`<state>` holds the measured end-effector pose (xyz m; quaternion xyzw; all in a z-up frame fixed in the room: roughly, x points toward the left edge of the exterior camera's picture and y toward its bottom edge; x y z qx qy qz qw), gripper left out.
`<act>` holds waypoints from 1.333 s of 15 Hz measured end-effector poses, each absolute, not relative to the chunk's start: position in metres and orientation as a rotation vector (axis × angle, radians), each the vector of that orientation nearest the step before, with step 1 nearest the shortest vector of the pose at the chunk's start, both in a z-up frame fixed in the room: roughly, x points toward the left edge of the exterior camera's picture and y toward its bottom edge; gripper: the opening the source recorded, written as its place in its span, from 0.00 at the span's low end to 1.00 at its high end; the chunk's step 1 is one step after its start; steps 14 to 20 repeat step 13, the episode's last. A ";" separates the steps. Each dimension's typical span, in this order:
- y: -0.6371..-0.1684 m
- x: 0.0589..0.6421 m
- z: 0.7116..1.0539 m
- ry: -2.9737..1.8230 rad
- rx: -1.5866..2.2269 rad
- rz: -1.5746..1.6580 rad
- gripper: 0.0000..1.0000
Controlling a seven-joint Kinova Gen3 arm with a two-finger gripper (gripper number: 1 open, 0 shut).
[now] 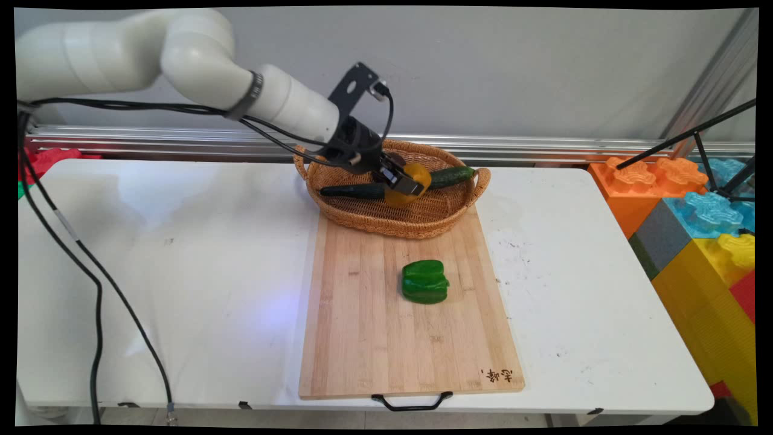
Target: Place the picked object in the vegetable basket
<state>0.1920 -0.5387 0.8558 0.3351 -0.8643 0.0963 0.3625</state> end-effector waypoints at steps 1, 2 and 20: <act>-0.545 0.191 0.846 -2.243 0.859 0.255 0.00; -0.550 0.189 0.838 -2.257 0.854 0.259 0.00; -0.577 0.161 0.802 -2.291 0.790 0.260 1.00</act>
